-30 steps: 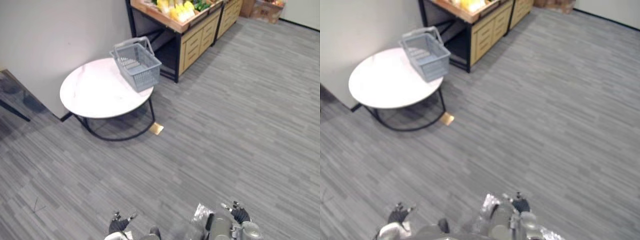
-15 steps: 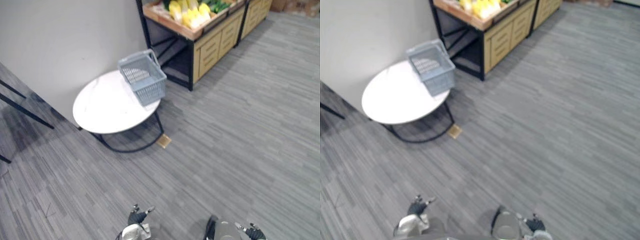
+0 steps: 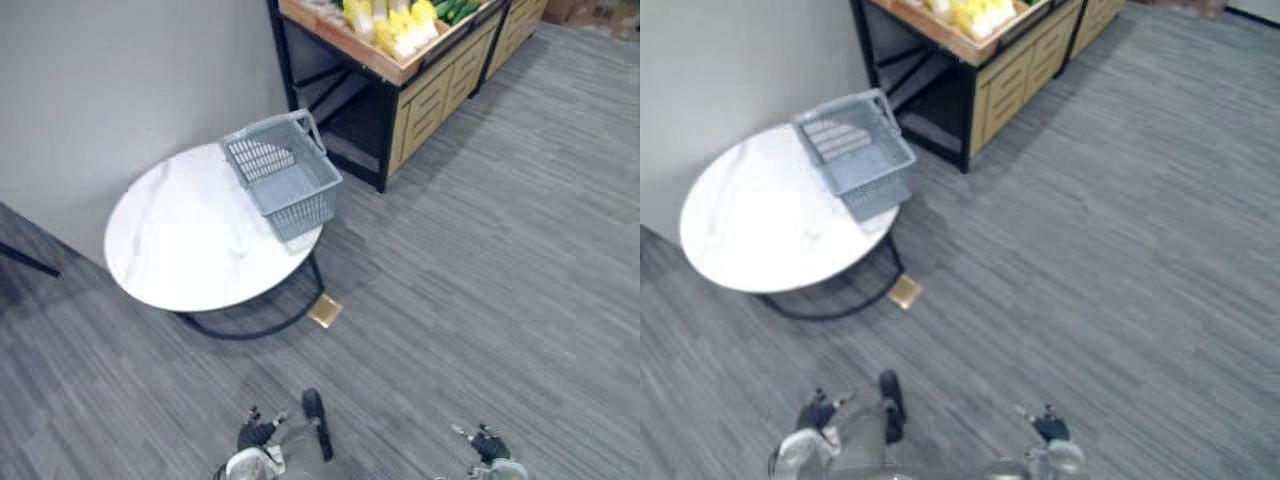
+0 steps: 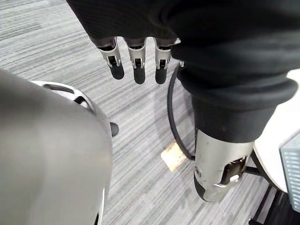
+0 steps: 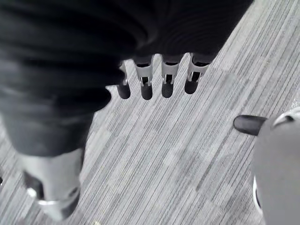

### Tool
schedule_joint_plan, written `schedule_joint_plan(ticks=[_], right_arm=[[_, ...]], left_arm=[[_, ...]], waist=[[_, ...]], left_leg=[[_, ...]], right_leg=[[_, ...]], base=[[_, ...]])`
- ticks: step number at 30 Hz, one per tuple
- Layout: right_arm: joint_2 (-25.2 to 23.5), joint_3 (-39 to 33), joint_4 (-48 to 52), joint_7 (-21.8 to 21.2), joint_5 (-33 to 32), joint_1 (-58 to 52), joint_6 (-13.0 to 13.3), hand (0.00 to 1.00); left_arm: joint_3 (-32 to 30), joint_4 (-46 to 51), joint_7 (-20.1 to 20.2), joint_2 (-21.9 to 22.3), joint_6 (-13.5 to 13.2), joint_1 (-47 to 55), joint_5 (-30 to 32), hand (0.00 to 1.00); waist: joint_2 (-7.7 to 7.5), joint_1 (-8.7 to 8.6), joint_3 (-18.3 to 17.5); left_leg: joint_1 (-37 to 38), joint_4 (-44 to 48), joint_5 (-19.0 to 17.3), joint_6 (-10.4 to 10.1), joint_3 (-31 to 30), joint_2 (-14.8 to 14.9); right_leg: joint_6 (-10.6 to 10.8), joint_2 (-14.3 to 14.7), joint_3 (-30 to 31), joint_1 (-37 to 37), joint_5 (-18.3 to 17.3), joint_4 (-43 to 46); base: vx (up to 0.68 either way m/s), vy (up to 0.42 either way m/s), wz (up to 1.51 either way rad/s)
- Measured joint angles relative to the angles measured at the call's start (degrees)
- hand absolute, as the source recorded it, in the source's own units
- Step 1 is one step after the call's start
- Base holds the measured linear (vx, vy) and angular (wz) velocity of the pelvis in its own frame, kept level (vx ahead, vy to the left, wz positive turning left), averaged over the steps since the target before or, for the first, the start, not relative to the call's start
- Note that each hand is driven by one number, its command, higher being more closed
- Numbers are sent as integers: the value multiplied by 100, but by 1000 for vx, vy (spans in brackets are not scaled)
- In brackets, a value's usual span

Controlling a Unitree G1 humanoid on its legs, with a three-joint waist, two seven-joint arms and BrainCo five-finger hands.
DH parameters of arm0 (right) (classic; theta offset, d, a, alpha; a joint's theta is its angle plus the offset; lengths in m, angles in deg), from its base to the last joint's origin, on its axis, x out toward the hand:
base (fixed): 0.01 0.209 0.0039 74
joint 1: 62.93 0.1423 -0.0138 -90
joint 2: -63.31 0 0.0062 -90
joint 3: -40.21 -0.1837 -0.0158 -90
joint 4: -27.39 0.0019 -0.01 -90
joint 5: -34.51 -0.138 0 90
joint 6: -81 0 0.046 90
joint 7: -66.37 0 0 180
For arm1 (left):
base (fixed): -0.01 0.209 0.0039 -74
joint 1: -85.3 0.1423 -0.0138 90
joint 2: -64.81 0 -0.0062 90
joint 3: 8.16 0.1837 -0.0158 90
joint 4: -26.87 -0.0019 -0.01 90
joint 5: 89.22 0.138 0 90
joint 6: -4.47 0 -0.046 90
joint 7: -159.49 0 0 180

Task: Pick vegetable in the basket

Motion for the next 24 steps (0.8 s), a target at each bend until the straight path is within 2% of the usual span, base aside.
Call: schedule_joint_plan(ticks=[1, 2, 3, 4, 5, 6, 7, 8, 9, 10, 11, 12, 13, 14, 15, 16, 17, 18, 19, 20, 22, 24], right_arm=[[-18, 0, -13, -6, 1, -10, -3, 0], [-16, -2, -12, -6, 2, -13, -2, 0], [4, -6, -12, -5, 4, 1, -2, 0], [9, -11, -11, -4, 4, 1, -2, 0], [5, -13, -11, 1, 4, -43, -9, 0], [2, -23, 32, 5, -19, -95, 3, 0], [8, -5, 32, 7, 0, -72, 1, 0], [11, -5, 33, -3, 0, -65, 7, 0], [41, -18, 64, -1, 1, -65, 18, 0], [65, -17, 106, 0, 2, -82, 17, 0], [115, -14, 124, 1, 2, -95, 16, 0], [144, -16, 133, 0, 4, -97, 8, 0], [153, -13, 138, 0, 4, -106, 3, 0], [171, -13, 134, -1, 4, -159, -7, 0], [173, -16, 131, 0, 6, -191, -8, 0], [146, -20, 35, -3, 6, -269, -22, 0], [139, -33, -31, -3, 6, -318, -40, 0], [213, -189, -42, -10, 6, -299, -81, 0], [297, -368, -13, 8, 6, -224, -79, 0], [321, -463, -11, 3, 7, -192, -82, 0], [353, -523, -12, -10, 14, -200, -106, 0], [329, -518, -13, -35, 16, -195, -107, 0]], left_arm=[[-32, -1, -3, 19, -2, 22, 9, 0], [-32, -1, -4, 20, -1, 26, 9, 0], [-27, 6, -11, 24, 4, 45, 9, 0], [-23, 6, -15, 19, 15, 70, 9, 0], [25, 9, -17, -5, 53, 130, 11, 0], [113, 22, -23, -13, 66, 219, 16, 0], [193, 31, -33, -35, 69, 250, 17, 0], [317, 28, -40, -133, 101, 241, 21, 0], [382, 36, -42, -150, 104, 240, 33, 0], [435, 45, -44, -155, 104, 239, 64, 0], [441, 95, -44, -146, 103, 242, 80, 0], [436, 157, -46, -138, 101, 231, 78, 0], [435, 179, -44, -135, 99, 216, 76, 0], [437, 204, -36, -120, 98, 175, 76, 0], [436, 217, -16, -118, 97, 154, 76, 0], [427, 219, 6, -155, 96, 149, 77, 0], [412, 194, 7, -169, 98, 146, 76, 0], [397, -17, 3, -29, 109, 146, 81, 0], [409, -67, 45, 105, 107, 249, 93, 0], [408, -100, 54, 152, 106, 249, 99, 0], [364, -183, 89, 206, 107, 243, 269, 0], [145, -334, 101, 267, 107, 240, 292, 0]], waist=[[-49, -2, -52], [-60, -3, -64], [-77, 16, -72], [-78, 17, -71], [-128, 2, -58], [-150, -47, -86], [-162, -65, -89], [-223, -88, -85], [-197, -122, -72], [-181, -140, -64], [-157, -181, -54], [-143, -250, -47], [-141, -268, -46], [-121, -263, -39], [-103, -274, -36], [-214, -248, -52], [-261, -254, -21], [-19, -221, 33], [173, -234, 35], [231, -239, 35], [316, -225, -2], [326, -235, -34]], left_leg=[[45, 158, -214, 122, 59, -73], [72, 159, -265, 129, 92, -89], [234, 138, -455, 106, 135, -172], [346, 105, -542, 102, 136, -198], [730, -112, -644, 112, 166, -302], [1166, -396, -716, 160, 249, -358], [1339, -466, -772, 194, 254, -400], [1714, -605, -879, 190, 195, -489], [2055, -722, -979, 169, 137, -503], [2235, -783, -1024, 158, 108, -504], [2494, -856, -1080, 151, 0, -493], [2626, -880, -1108, 122, -119, -448], [2656, -883, -1114, 113, -201, -431], [2700, -905, -1169, 26, -295, -380], [2718, -933, -1272, -135, -397, -330], [2814, -971, -1376, -311, -546, -372], [2899, -973, -1445, -417, -630, -372], [3062, -1064, -1523, -545, -677, -174], [3097, -1113, -1445, -552, -649, -130], [3119, -1153, -1393, -540, -638, -126], [3290, -1164, -1180, -628, -648, -31], [3253, -909, -1094, -630, -725, 63]], right_leg=[[90, -156, 211, -159, 206, 413], [89, -189, 265, -212, 255, 542], [211, -317, 471, -510, 493, 1204], [210, -382, 573, -707, 655, 1669], [191, -581, 796, -1141, 1318, 2715], [174, -745, 1011, -1571, 2302, 3677], [245, -789, 1079, -1847, 2303, 4233], [58, -794, 1075, -2291, 1665, 5222], [-57, -656, 981, -2568, 915, 5698], [-58, -600, 813, -2673, 593, 5788], [-312, -533, 382, -2854, 63, 5644], [-573, -464, -68, -3021, -249, 5100], [-608, -428, -258, -3093, -288, 4692], [-594, -324, -439, -3181, -271, 3595], [-468, -203, -385, -3167, -125, 2594], [-357, -153, -57, -3084, 304, 1200], [-404, -138, 62, -2995, 877, 871], [-544, 123, -86, -2778, 966, 829], [-626, 180, -107, -2851, 698, 1082], [-635, 182, -121, -2896, 527, 1279], [-650, 139, -204, -2930, -83, 1940], [-655, 151, -319, -2781, -285, 2003]], base=[[364, 175, -1], [512, 250, -5], [317, 175, -11], [473, 259, -10], [390, 185, 0], [401, 154, 1], [423, 95, 5], [430, 53, 15], [428, 37, 25], [427, -5, 40], [418, -60, 62], [467, -133, 71], [360, -166, 83], [334, -232, 84], [361, -295, 103], [389, -330, 82], [494, -396, 57], [475, -327, 22], [379, -243, 12], [297, -162, 16], [284, -201, 21], [241, -182, 21]])
